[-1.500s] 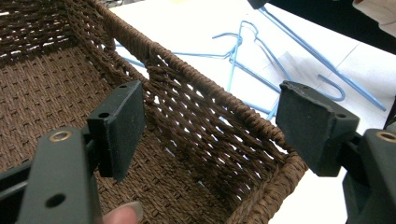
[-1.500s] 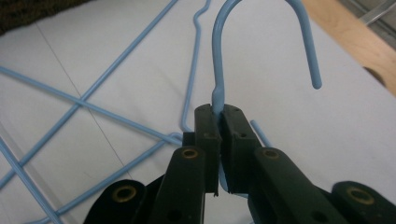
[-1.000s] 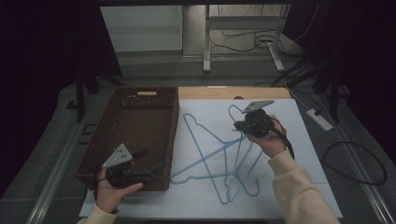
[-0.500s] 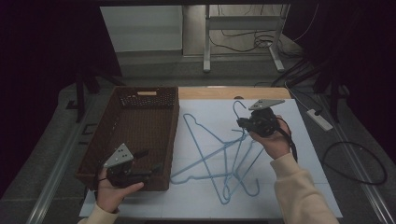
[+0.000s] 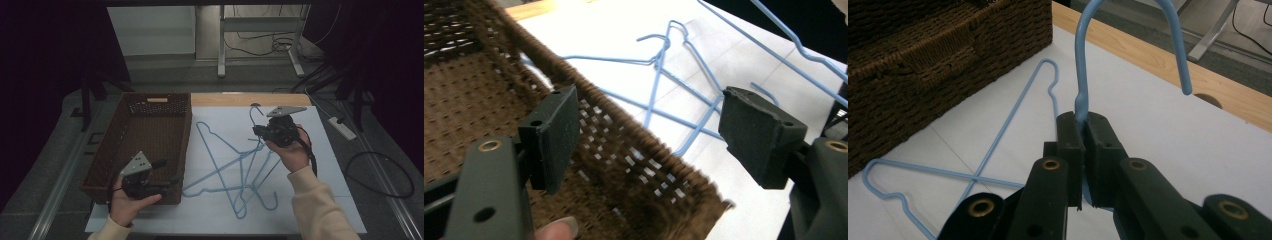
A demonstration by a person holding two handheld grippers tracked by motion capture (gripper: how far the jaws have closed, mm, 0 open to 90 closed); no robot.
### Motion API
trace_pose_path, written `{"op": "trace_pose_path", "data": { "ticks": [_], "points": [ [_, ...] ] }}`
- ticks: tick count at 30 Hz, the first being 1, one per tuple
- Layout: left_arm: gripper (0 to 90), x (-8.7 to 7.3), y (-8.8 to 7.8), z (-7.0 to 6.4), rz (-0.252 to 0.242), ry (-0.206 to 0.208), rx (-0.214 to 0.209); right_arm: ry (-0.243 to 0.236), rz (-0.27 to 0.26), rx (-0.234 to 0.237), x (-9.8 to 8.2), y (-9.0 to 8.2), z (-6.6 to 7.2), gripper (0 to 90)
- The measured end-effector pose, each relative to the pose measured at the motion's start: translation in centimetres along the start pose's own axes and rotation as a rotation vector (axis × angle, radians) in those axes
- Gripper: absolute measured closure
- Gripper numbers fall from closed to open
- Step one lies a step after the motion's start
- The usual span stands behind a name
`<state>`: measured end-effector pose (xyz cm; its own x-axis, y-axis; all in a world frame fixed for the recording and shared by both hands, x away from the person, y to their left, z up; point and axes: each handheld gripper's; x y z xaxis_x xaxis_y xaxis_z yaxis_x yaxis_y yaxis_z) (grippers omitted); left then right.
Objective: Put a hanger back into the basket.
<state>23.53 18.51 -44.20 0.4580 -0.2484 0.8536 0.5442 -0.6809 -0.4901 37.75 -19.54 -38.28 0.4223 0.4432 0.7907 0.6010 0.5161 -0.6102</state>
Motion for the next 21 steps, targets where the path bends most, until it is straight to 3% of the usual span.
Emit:
{"op": "trace_pose_path", "data": {
  "ticks": [21],
  "points": [
    [26.0, 2.8, 3.4, -2.5, 0.060, 0.013, -0.080, -0.018, -0.012, -0.008, 0.4, 0.7, 1.7, 86.5]
  ]
}}
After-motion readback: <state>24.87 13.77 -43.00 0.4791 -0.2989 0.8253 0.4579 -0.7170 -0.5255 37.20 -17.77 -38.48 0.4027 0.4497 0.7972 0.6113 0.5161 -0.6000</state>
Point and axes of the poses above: each handheld gripper's, and its own axes: y roughly forward along the jaws, x roughly out of its top, z roughly to its left, and after that the axes turned 2 degrees about -x, right-handed
